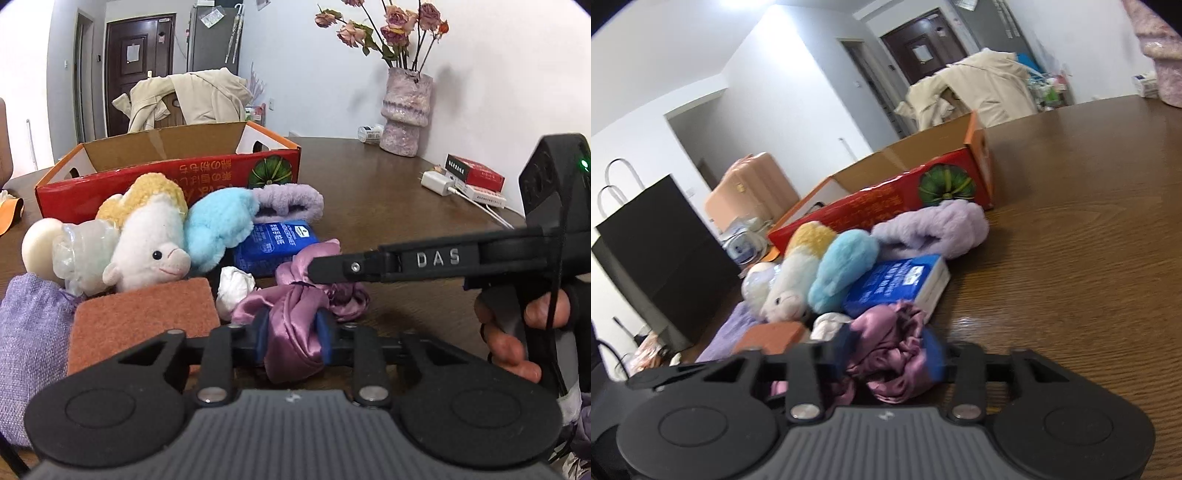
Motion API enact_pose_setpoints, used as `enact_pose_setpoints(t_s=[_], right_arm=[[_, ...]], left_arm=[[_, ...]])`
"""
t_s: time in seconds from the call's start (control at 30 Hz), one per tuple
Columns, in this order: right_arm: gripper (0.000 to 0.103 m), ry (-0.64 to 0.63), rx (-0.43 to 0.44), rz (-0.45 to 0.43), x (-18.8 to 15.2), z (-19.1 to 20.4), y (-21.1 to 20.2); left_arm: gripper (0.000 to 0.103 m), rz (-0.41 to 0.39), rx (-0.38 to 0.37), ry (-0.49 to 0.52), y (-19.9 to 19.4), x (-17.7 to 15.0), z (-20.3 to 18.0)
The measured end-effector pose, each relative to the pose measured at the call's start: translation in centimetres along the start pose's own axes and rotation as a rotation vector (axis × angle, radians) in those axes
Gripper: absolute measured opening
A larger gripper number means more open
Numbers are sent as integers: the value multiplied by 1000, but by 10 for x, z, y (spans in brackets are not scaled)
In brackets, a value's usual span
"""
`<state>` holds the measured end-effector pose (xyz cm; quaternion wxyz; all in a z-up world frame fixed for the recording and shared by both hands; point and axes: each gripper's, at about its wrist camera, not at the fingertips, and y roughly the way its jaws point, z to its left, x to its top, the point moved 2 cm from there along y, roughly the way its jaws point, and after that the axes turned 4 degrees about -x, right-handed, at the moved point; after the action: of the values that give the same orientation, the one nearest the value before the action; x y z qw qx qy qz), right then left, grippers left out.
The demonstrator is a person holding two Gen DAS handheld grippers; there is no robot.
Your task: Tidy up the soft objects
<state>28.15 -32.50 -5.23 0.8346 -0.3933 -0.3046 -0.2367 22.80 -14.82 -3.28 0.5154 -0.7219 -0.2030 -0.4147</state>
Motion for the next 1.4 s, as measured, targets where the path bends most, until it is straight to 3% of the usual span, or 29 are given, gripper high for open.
enact_pose_setpoints(t_s=[0.03,0.13,0.37,0.53,0.7,0.77,0.93,1.0,1.07,1.17,1.2,1.27,1.33,1.4], right_arm=[[20,-9,2,0,0,1,-1],[14,-58,-9,-22,0,10,-8],[13,-69,-5,-138,20,24,-38],[13,-99,0,-185,63,44,-27],[13,-153,18,-180,147,69,26],[13,-144,19,-149,183,75,62],[13,-90,-46,-28,248,78,184],[13,-28,-74,27,257,70,231],[13,57,-121,73,262,60,275],[16,147,-176,142,257,49,322],[20,146,-202,159,254,48,333],[24,160,-207,172,248,47,339],[35,182,-193,182,248,45,338],[36,165,-189,186,252,47,328]], left_arm=[[24,-6,-2,-12,-2,1,1],[23,-39,-21,-23,-12,9,0],[22,-139,-66,-12,-40,44,9],[22,-167,-103,-18,-34,105,55],[22,-159,-147,-76,2,178,141],[22,-121,-162,-112,30,202,183],[22,-29,-100,-177,109,237,274],[24,14,-76,-200,141,240,300],[24,46,11,-191,165,238,318],[29,21,60,-172,171,241,328],[36,12,55,-173,169,242,330],[39,-4,61,-177,161,242,332],[45,-4,76,-168,150,245,329],[53,-3,102,-167,134,248,323]])
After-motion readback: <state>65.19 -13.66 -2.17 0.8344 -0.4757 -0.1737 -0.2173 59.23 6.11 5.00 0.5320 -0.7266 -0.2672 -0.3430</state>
